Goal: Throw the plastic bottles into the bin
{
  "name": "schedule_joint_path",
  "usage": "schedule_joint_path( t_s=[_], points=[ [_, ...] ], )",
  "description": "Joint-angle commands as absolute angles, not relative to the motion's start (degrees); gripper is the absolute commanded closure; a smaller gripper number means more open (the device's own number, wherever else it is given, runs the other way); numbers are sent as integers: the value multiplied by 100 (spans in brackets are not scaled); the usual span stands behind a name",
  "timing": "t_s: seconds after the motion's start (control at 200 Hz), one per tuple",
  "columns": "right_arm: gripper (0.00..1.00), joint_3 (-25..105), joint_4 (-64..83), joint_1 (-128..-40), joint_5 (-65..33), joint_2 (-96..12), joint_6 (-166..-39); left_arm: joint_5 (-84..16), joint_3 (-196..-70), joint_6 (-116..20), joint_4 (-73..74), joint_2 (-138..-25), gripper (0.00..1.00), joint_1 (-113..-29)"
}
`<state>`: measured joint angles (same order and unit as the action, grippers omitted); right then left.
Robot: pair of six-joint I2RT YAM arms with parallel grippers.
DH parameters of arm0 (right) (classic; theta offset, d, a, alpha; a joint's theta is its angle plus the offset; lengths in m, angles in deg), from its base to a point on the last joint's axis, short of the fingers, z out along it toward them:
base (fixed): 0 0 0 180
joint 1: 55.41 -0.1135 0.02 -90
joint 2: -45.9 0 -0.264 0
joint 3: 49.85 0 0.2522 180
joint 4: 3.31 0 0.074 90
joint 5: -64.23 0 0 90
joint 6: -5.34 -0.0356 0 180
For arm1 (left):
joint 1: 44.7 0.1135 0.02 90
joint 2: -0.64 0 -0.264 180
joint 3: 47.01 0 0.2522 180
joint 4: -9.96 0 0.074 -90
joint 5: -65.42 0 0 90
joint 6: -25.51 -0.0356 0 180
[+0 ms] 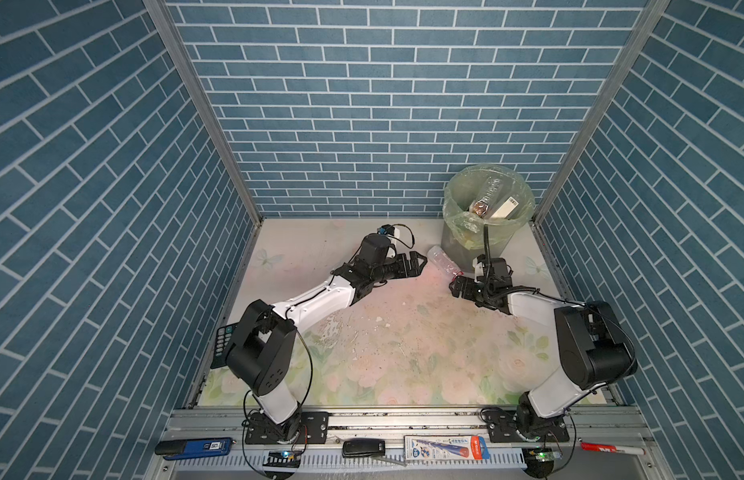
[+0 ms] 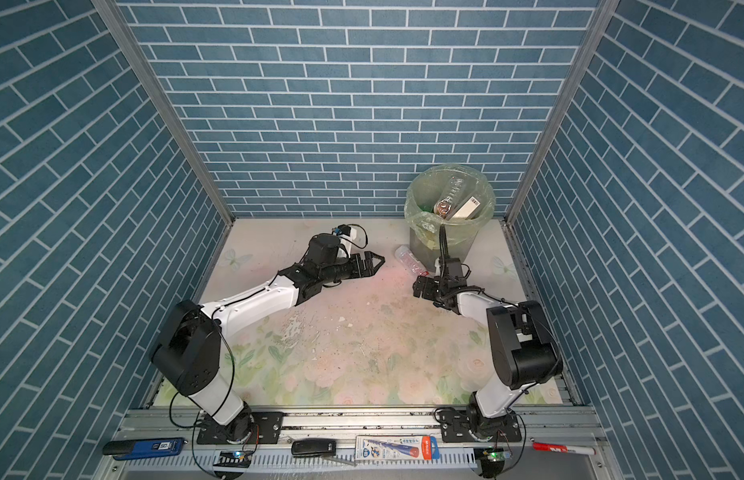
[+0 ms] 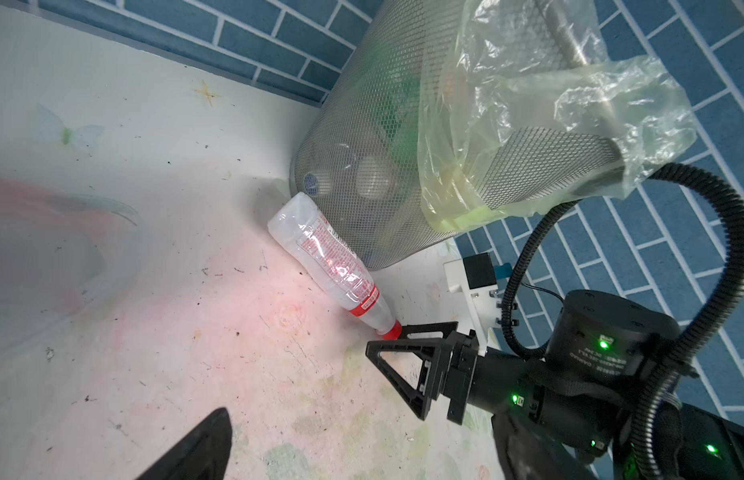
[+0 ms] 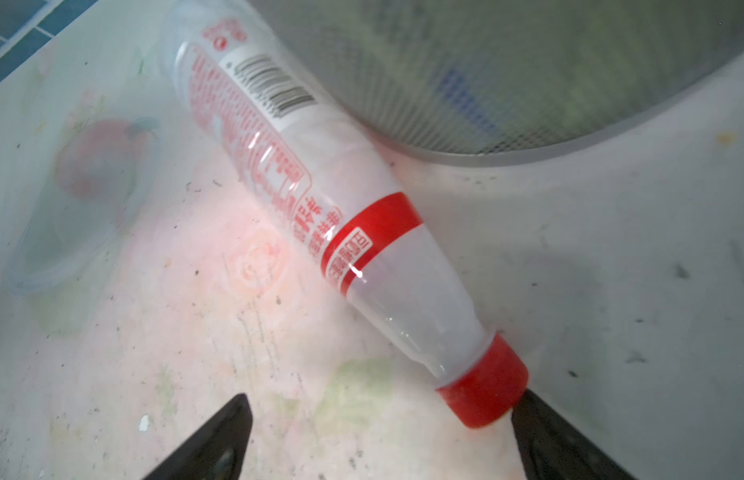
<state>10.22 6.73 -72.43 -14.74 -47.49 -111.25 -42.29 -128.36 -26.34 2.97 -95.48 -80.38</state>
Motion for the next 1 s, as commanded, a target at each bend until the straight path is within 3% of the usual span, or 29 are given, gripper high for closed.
schedule_joint_path(
  t_s=[0.0,0.37,0.995],
  points=[
    [3,1325,809,-7568,-1449,-4647,-11126,-4261,-12840,-2626,345,-9553,1,-7955],
    [2,1456,1273,-7697,-1872,-4238,-10931,-4329,-12739,-2552,385,-9525,1,-7715],
    [3,2616,1050,-8194,-1563,-5862,-11030,-4326,-12151,-2390,482,-9183,1,-7412]
  ],
)
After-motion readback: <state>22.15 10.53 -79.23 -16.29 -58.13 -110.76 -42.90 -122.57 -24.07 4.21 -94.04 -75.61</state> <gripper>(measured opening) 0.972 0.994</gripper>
